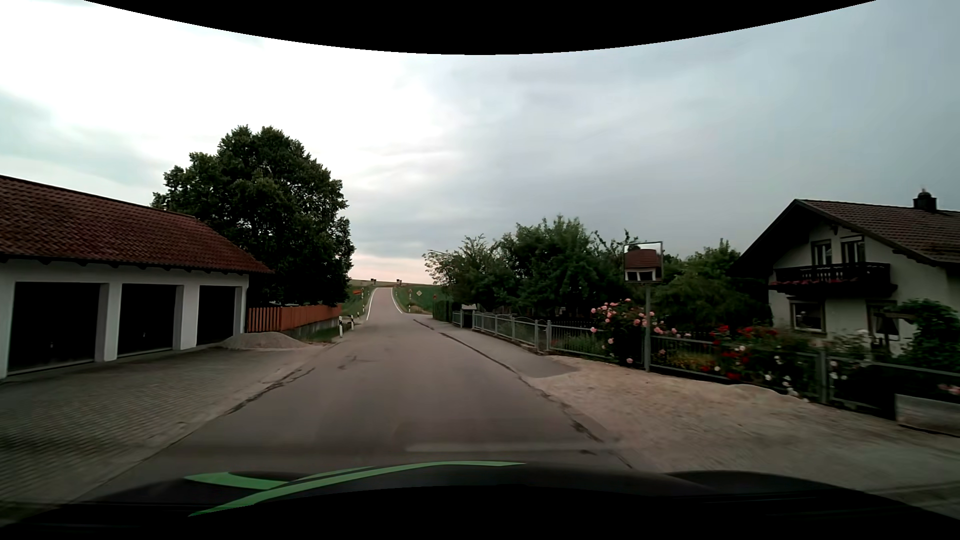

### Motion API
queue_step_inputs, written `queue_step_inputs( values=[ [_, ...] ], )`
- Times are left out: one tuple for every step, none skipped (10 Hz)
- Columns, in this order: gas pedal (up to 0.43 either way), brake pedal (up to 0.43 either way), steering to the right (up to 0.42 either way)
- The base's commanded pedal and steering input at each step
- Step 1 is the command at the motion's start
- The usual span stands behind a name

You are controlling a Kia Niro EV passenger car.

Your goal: Follow the waypoints while adhering to traffic rules and regulations

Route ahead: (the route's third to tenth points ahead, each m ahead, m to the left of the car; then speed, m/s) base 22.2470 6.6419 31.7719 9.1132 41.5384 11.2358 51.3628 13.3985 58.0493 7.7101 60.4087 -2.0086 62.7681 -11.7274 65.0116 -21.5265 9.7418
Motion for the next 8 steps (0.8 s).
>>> queue_step_inputs(
  values=[
    [0.0,0.0,-0.083],
    [0.0,0.0,-0.081],
    [0.0,0.0,-0.077],
    [0.0,0.0,-0.072],
    [0.0,0.0,-0.07],
    [0.0,0.0,-0.067],
    [0.0,0.0,-0.062],
    [0.0,0.0,-0.058]
  ],
)
